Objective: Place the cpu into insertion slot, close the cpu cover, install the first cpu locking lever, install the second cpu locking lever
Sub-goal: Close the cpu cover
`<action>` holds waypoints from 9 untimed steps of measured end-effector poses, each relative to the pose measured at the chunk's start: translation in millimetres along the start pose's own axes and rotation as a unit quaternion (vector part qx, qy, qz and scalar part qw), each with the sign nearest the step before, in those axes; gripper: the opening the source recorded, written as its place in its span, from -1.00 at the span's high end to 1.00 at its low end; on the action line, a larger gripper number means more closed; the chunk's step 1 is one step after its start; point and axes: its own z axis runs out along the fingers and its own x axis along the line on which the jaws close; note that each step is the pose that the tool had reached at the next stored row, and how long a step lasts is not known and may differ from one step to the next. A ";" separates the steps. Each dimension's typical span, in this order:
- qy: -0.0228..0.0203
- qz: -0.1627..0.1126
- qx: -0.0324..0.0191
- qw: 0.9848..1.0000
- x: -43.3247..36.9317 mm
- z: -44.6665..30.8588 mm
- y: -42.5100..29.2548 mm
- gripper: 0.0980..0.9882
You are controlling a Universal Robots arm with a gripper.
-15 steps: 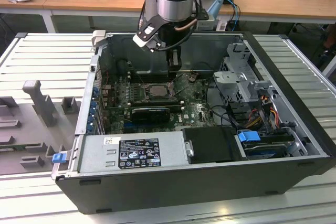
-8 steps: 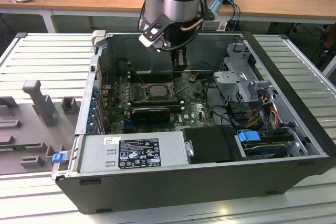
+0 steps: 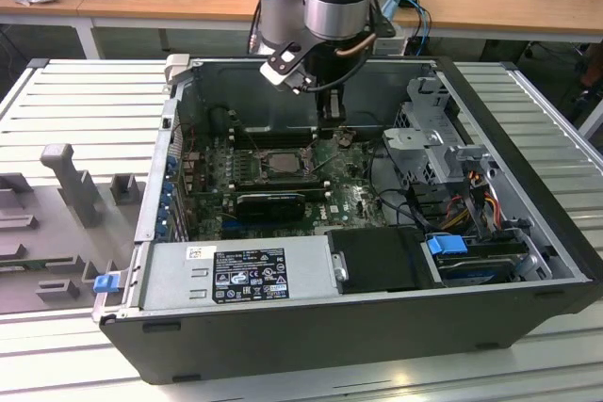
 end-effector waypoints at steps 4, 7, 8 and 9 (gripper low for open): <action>0.000 0.000 0.000 1.000 0.2 0.5 8.7 0.98; 0.000 0.000 0.000 1.000 0.3 0.9 14.2 0.98; 0.000 0.000 0.000 1.000 0.4 1.0 15.6 0.98; 0.000 0.000 0.000 1.000 0.4 1.1 17.6 0.98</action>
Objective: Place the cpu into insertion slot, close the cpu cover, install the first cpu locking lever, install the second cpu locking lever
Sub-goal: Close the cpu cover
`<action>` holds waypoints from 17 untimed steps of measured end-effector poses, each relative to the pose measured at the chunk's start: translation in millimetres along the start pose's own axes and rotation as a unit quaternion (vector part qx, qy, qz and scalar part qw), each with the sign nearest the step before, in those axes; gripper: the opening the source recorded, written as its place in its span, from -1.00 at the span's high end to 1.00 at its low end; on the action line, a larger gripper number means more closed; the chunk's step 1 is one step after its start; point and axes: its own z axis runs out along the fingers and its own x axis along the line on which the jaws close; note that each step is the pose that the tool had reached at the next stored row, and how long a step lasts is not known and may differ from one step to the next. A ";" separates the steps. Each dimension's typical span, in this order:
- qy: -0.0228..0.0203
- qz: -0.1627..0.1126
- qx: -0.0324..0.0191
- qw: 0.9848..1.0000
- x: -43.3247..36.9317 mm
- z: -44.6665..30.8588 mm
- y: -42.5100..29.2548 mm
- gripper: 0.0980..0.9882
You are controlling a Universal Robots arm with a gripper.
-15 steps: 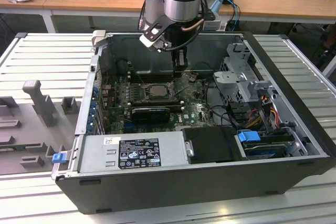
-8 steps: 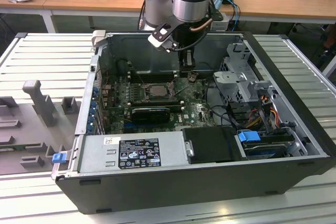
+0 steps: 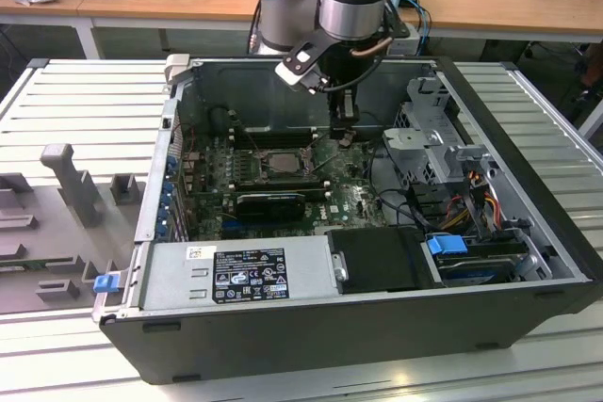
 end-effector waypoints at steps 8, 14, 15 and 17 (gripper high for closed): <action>0.000 -0.001 0.003 1.000 0.7 5.5 19.4 0.98; 0.000 0.000 0.010 1.000 0.5 14.1 21.6 0.98; 0.000 0.000 0.011 1.000 0.5 14.2 20.2 0.98; 0.000 0.000 0.011 1.000 0.4 14.0 16.8 0.98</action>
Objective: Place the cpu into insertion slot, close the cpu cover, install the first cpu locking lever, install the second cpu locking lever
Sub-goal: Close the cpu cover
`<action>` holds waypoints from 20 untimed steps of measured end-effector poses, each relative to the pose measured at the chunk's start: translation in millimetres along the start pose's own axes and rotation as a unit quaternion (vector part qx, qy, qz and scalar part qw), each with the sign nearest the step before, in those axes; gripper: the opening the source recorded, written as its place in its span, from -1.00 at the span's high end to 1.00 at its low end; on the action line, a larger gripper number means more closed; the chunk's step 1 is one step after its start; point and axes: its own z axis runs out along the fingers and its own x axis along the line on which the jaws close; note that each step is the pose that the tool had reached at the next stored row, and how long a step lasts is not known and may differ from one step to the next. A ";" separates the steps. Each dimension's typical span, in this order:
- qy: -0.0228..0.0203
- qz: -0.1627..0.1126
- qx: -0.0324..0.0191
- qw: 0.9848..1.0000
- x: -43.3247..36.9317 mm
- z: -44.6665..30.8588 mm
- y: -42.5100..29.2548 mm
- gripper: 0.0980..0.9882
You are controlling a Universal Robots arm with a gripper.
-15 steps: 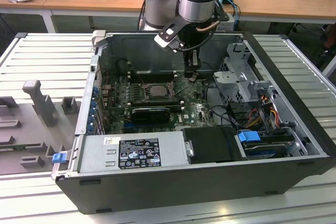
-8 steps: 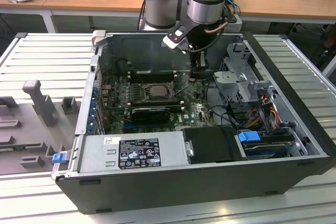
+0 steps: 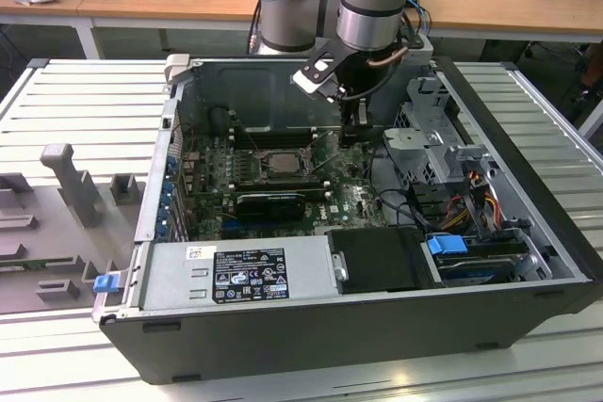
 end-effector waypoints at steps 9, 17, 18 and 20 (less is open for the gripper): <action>0.000 0.000 0.000 1.000 -0.6 -0.9 -25.1 0.98; 0.000 -0.001 0.000 1.000 -1.3 -1.1 -53.0 0.98; 0.000 -0.001 0.000 1.000 -1.3 -0.7 -55.2 0.98; 0.000 -0.002 0.000 1.000 -1.7 6.5 -60.4 0.98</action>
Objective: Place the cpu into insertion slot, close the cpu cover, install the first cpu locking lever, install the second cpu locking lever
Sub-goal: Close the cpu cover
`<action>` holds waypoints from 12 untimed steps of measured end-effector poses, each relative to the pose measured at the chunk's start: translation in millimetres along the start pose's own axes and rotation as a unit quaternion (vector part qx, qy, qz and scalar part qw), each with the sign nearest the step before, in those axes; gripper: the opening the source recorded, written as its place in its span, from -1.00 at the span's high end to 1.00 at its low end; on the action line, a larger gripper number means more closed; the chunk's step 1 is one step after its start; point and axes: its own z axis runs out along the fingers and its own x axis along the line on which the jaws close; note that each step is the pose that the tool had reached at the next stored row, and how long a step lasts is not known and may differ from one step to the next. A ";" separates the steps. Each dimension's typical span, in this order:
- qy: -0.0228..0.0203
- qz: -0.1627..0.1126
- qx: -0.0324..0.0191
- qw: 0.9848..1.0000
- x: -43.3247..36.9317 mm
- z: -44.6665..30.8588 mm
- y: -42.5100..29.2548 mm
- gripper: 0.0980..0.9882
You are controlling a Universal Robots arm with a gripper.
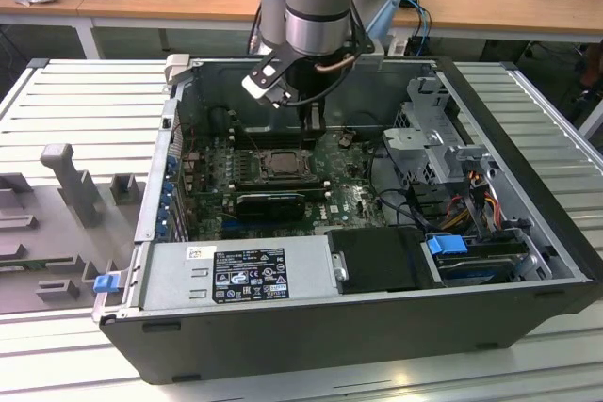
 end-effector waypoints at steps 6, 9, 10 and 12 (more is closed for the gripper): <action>0.000 -0.001 0.001 1.000 -0.4 7.5 -7.5 0.98; 0.000 -0.001 0.001 1.000 -0.4 7.5 -22.5 0.98; 0.000 -0.002 0.001 1.000 -0.4 7.5 -27.5 0.98; 0.000 -0.003 0.001 1.000 -0.3 7.4 -31.7 0.98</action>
